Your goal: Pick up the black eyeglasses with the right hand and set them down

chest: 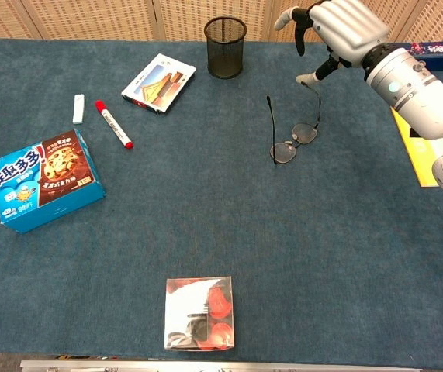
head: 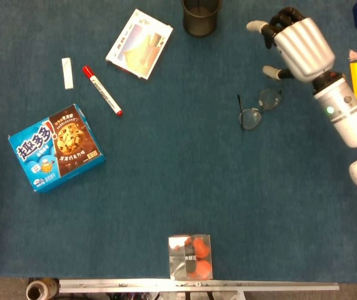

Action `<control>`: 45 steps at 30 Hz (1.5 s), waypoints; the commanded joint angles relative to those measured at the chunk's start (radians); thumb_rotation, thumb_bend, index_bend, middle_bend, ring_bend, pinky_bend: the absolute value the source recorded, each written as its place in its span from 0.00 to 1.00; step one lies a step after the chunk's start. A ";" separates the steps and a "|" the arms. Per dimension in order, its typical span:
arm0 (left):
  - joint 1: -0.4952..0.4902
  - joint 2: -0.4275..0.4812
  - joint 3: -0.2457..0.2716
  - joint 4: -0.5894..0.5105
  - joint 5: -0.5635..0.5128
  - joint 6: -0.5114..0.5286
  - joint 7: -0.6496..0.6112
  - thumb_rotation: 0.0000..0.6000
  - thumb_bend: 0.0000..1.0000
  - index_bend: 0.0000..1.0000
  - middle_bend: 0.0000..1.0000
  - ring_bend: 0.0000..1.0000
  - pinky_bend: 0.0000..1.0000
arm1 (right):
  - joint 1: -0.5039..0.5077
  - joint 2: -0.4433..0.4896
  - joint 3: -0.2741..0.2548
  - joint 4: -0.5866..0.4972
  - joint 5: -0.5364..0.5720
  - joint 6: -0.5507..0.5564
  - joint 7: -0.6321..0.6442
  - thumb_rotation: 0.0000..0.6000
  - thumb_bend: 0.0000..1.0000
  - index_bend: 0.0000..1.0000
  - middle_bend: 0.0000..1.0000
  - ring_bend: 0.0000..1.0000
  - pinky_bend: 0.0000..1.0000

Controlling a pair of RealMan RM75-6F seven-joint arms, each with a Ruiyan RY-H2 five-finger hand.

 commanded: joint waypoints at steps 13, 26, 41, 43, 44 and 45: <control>0.000 0.000 0.000 0.000 0.000 0.000 0.000 1.00 0.06 0.46 0.31 0.26 0.44 | -0.003 -0.023 -0.021 -0.004 -0.017 -0.006 -0.026 1.00 0.06 0.28 0.58 0.34 0.25; 0.000 0.000 0.000 0.000 0.000 0.000 0.000 1.00 0.06 0.47 0.31 0.26 0.44 | -0.010 -0.042 -0.038 0.002 -0.032 -0.001 -0.042 1.00 0.06 0.28 0.58 0.34 0.25; 0.000 0.000 0.000 0.000 0.000 0.000 0.000 1.00 0.06 0.53 0.35 0.29 0.45 | -0.013 -0.068 -0.053 0.022 -0.045 -0.008 -0.049 1.00 0.06 0.28 0.58 0.34 0.25; 0.000 0.000 0.000 0.000 0.000 0.000 0.000 1.00 0.06 0.53 0.35 0.29 0.45 | -0.012 -0.071 -0.054 0.025 -0.046 -0.008 -0.050 1.00 0.06 0.28 0.58 0.34 0.25; 0.000 0.000 0.000 0.000 0.000 0.000 0.000 1.00 0.06 0.53 0.35 0.29 0.45 | -0.012 -0.073 -0.055 0.026 -0.047 -0.008 -0.050 1.00 0.06 0.28 0.58 0.34 0.25; 0.000 0.000 0.000 0.000 0.000 0.000 0.000 1.00 0.06 0.53 0.35 0.29 0.45 | -0.012 -0.074 -0.056 0.027 -0.048 -0.009 -0.050 1.00 0.06 0.28 0.58 0.34 0.25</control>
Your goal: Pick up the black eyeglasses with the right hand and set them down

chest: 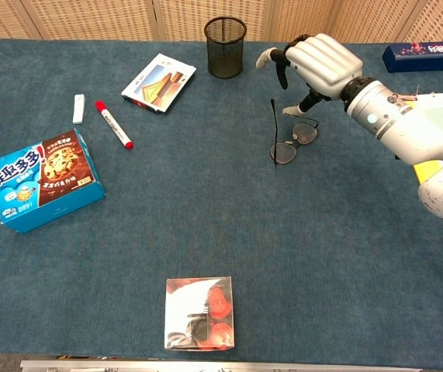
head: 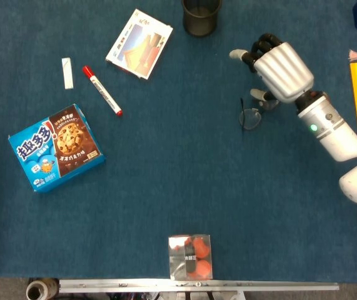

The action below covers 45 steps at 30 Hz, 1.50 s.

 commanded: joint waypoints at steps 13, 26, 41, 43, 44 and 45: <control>0.000 0.000 0.000 0.000 0.000 0.000 0.000 1.00 0.06 0.56 0.36 0.29 0.45 | -0.001 -0.025 -0.017 0.027 -0.013 -0.012 -0.009 1.00 0.06 0.28 0.58 0.34 0.25; 0.000 0.000 0.000 0.000 0.000 0.000 0.000 1.00 0.06 0.56 0.36 0.29 0.45 | -0.001 -0.046 -0.028 0.045 -0.019 -0.024 -0.009 1.00 0.06 0.28 0.58 0.34 0.25; 0.000 0.000 0.000 0.000 0.000 0.000 0.000 1.00 0.06 0.56 0.36 0.29 0.45 | -0.010 -0.038 -0.024 0.046 -0.020 -0.002 0.000 1.00 0.06 0.28 0.58 0.34 0.25; 0.000 0.000 0.000 0.000 0.000 0.000 0.000 1.00 0.06 0.56 0.36 0.29 0.45 | -0.012 -0.028 -0.019 0.038 -0.018 0.007 -0.002 1.00 0.06 0.28 0.58 0.34 0.25; 0.000 0.000 0.000 0.000 0.000 0.000 0.000 1.00 0.06 0.56 0.36 0.29 0.45 | -0.012 -0.023 -0.016 0.033 -0.017 0.010 -0.002 1.00 0.06 0.28 0.58 0.34 0.25; 0.000 0.000 0.000 0.000 0.000 0.000 0.000 1.00 0.06 0.56 0.36 0.29 0.45 | -0.013 -0.018 -0.013 0.028 -0.015 0.014 -0.003 1.00 0.06 0.28 0.58 0.34 0.25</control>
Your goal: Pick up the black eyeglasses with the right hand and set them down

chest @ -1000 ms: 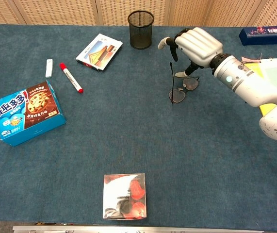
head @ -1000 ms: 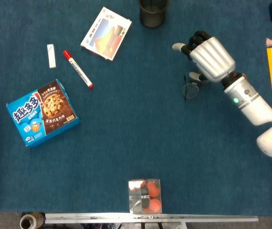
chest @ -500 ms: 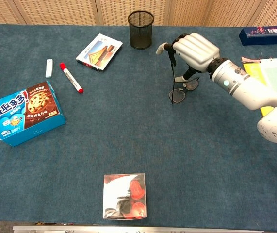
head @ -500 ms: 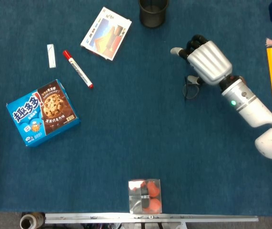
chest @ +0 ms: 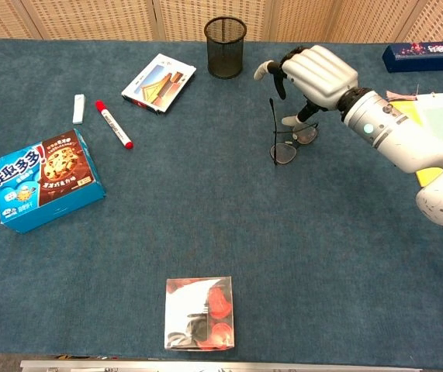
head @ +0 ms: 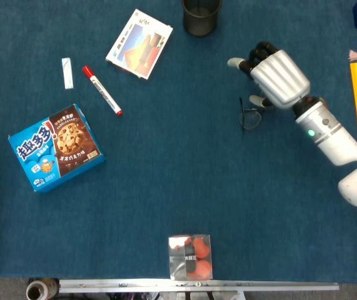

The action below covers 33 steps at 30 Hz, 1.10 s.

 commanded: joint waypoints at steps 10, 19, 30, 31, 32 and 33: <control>0.000 0.000 0.000 0.000 0.000 0.000 0.000 1.00 0.06 0.56 0.36 0.29 0.45 | -0.031 0.098 0.010 -0.132 -0.008 0.080 -0.051 1.00 0.06 0.28 0.58 0.34 0.25; 0.000 0.000 0.000 0.000 0.000 0.000 0.000 1.00 0.06 0.56 0.36 0.29 0.45 | -0.053 0.124 -0.007 -0.197 -0.024 0.096 -0.102 1.00 0.06 0.28 0.58 0.33 0.25; 0.000 0.000 0.000 0.000 0.000 0.000 0.000 1.00 0.06 0.56 0.36 0.29 0.45 | -0.053 0.096 -0.017 -0.176 -0.046 0.100 -0.113 1.00 0.17 0.28 0.58 0.33 0.27; 0.000 0.000 0.000 0.000 0.000 0.000 0.000 1.00 0.06 0.56 0.36 0.29 0.45 | -0.054 0.094 -0.017 -0.173 -0.047 0.101 -0.115 1.00 0.18 0.28 0.58 0.34 0.27; 0.000 0.000 0.000 0.000 0.000 0.000 0.000 1.00 0.06 0.56 0.36 0.29 0.45 | -0.055 0.093 -0.018 -0.171 -0.049 0.102 -0.116 1.00 0.20 0.28 0.58 0.34 0.27; 0.000 0.000 0.000 0.000 0.000 0.000 0.000 1.00 0.06 0.56 0.36 0.29 0.45 | -0.055 0.092 -0.020 -0.170 -0.051 0.103 -0.117 1.00 0.22 0.28 0.58 0.34 0.27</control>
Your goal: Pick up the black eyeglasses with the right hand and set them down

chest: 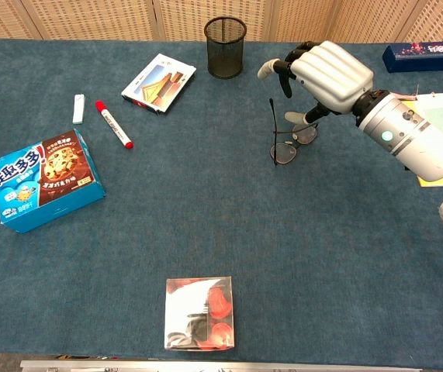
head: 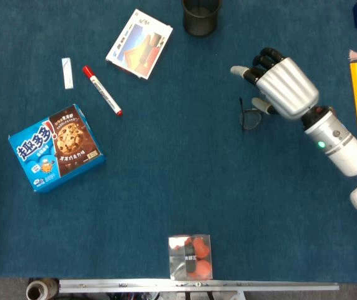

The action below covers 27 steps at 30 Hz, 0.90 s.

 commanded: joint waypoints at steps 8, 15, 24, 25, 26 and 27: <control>0.000 0.000 0.000 0.000 0.000 0.000 0.000 1.00 0.06 0.56 0.36 0.29 0.45 | -0.007 -0.016 -0.013 0.021 -0.015 0.004 -0.009 1.00 0.27 0.28 0.58 0.33 0.27; 0.000 0.000 0.000 0.000 0.000 0.000 0.000 1.00 0.06 0.56 0.36 0.29 0.45 | -0.011 -0.035 -0.020 0.050 -0.025 0.011 -0.017 1.00 0.29 0.28 0.58 0.33 0.27; 0.000 0.000 0.000 0.000 0.000 0.000 0.000 1.00 0.06 0.57 0.36 0.29 0.45 | -0.015 -0.054 -0.030 0.080 -0.029 0.001 -0.020 1.00 0.29 0.28 0.58 0.33 0.27; 0.000 0.000 0.000 0.000 0.000 0.000 0.000 1.00 0.06 0.57 0.36 0.29 0.45 | -0.015 -0.055 -0.031 0.082 -0.029 0.000 -0.020 1.00 0.29 0.28 0.58 0.33 0.27; 0.000 0.000 0.000 0.000 0.000 0.000 0.000 1.00 0.06 0.57 0.36 0.29 0.45 | -0.015 -0.057 -0.032 0.086 -0.030 -0.002 -0.021 1.00 0.29 0.28 0.58 0.33 0.27; 0.000 0.000 0.000 0.000 0.000 0.000 0.000 1.00 0.06 0.57 0.36 0.29 0.45 | -0.015 -0.060 -0.034 0.091 -0.031 -0.005 -0.022 1.00 0.29 0.28 0.58 0.33 0.27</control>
